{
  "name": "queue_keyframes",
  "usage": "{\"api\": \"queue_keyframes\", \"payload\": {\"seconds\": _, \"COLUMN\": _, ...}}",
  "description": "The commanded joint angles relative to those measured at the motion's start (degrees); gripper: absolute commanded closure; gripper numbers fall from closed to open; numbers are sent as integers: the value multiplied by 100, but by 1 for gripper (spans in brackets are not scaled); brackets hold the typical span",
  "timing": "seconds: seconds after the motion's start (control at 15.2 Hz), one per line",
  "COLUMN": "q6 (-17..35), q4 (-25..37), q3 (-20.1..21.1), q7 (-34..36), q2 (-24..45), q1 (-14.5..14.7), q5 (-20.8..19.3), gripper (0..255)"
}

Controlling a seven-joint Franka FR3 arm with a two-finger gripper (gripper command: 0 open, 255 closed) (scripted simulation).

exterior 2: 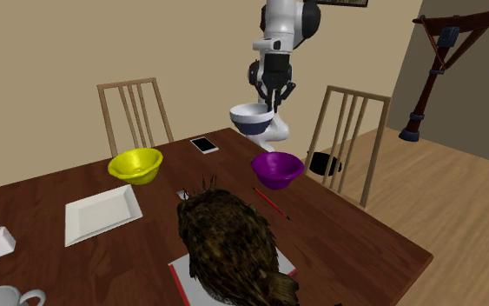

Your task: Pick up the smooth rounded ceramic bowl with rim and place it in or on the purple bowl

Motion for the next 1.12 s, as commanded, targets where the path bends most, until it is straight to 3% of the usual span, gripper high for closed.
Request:
{"api": "queue_keyframes", "payload": {"seconds": 0.0, "q6": -176, "q4": 560, "q3": 133, "q7": 228, "q2": 393, "q1": 93, "q5": 15, "gripper": 255}}
{"api": "queue_keyframes", "payload": {"seconds": 0.26, "q6": -615, "q4": 1815, "q3": 390, "q7": 682, "q2": 1231, "q1": 324, "q5": -24, "gripper": 255}}
{"api": "queue_keyframes", "payload": {"seconds": 0.33, "q6": -777, "q4": 2247, "q3": 447, "q7": 790, "q2": 1507, "q1": 394, "q5": -47, "gripper": 255}}
{"api": "queue_keyframes", "payload": {"seconds": 0.4, "q6": -1126, "q4": 3130, "q3": 529, "q7": 944, "q2": 2052, "q1": 511, "q5": -99, "gripper": 255}}
{"api": "queue_keyframes", "payload": {"seconds": 0.66, "q6": -426, "q4": 1807, "q3": 518, "q7": 984, "q2": 1429, "q1": 508, "q5": -73, "gripper": 255}}
{"api": "queue_keyframes", "payload": {"seconds": 1.06, "q6": 309, "q4": 534, "q3": 516, "q7": 1022, "q2": 891, "q1": 500, "q5": -57, "gripper": 255}}
